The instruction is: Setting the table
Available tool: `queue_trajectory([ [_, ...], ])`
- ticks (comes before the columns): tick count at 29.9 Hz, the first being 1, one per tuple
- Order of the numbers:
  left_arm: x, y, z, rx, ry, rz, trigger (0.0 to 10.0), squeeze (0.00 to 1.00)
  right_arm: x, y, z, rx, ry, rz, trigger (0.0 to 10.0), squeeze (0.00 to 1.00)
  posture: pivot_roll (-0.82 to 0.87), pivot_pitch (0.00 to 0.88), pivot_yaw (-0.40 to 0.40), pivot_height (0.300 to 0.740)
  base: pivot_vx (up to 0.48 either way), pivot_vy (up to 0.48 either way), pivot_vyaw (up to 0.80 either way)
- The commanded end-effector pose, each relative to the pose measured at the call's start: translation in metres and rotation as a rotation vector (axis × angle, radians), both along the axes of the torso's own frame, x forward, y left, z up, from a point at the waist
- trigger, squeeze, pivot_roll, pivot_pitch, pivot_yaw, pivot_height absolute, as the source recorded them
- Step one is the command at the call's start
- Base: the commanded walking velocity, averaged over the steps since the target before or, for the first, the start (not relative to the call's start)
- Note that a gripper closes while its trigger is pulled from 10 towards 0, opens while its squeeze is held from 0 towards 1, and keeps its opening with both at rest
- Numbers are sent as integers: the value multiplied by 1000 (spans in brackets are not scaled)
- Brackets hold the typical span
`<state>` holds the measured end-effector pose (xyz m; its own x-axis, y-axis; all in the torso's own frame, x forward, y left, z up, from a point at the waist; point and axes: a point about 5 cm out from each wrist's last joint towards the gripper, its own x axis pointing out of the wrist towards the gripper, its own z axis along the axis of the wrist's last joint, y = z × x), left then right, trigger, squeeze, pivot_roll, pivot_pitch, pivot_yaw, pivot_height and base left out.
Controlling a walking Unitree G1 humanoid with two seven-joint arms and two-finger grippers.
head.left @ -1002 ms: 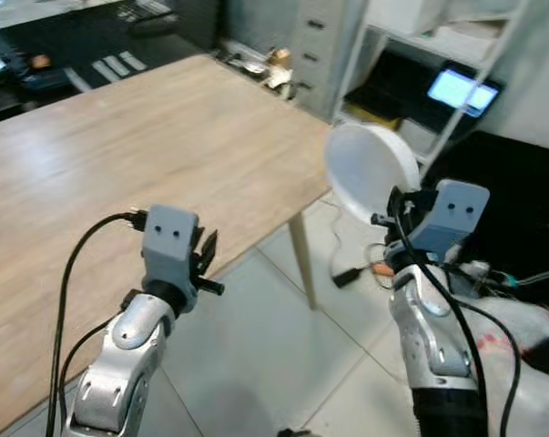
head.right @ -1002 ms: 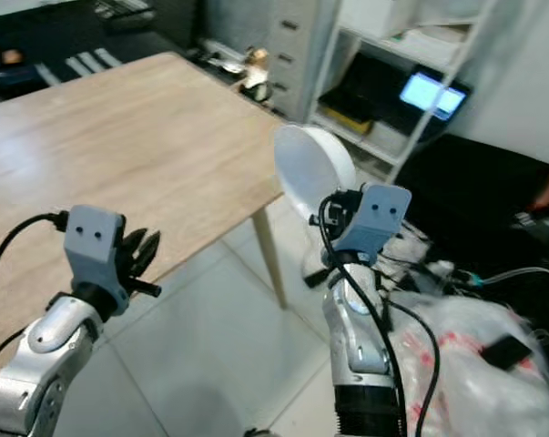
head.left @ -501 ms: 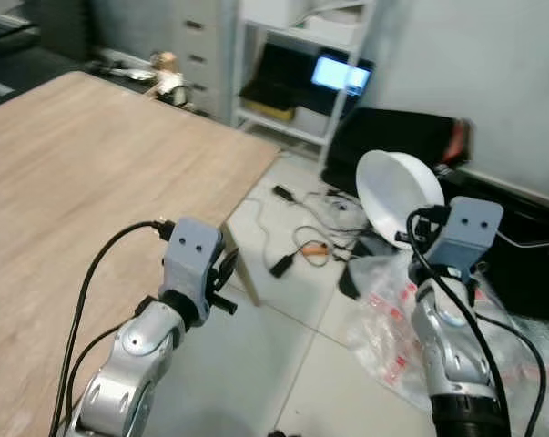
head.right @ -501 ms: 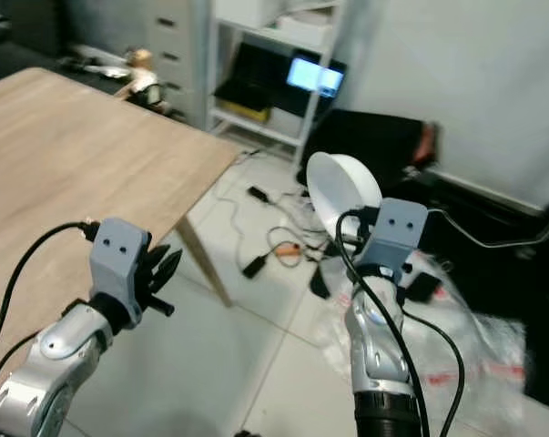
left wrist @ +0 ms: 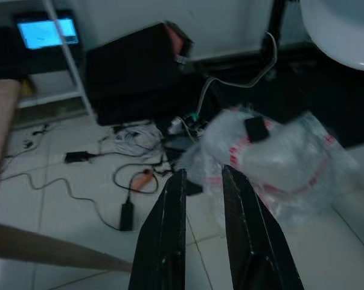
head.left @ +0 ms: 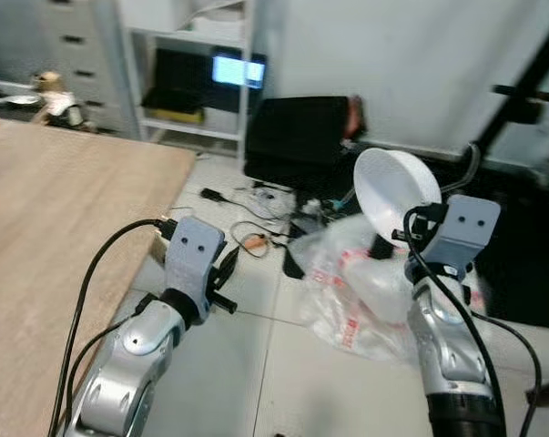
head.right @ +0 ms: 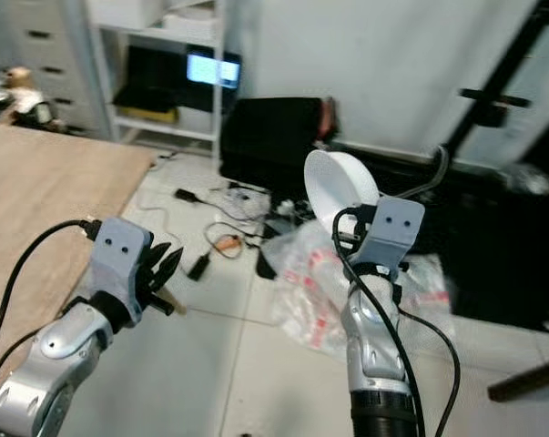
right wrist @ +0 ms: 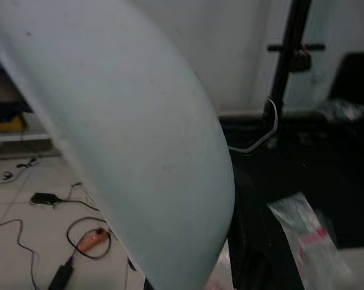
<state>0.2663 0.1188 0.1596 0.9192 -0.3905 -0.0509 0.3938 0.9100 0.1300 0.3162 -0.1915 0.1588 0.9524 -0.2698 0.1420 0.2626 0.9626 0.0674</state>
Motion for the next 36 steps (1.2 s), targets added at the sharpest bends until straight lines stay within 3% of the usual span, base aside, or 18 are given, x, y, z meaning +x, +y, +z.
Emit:
queue_trajectory([
  [1, -1, 1, -5, 9, 14, 3, 10000, 0, -1, 0, -2, -5, 4, -3, 10000, 0, 46, 48, 43, 740, 0, 0, -800],
  [15, 8, 10, 1, 28, -25, 51, 10000, 0, 1, 1, 1, -4, -4, 3, 10000, 0, 41, 49, 43, 740, 0, 0, -800],
  [36, 11, 8, 1, 22, -32, 53, 10000, 0, 2, 2, 0, -4, -3, 7, 10000, 0, 35, 46, 43, 740, 0, 0, -800],
])
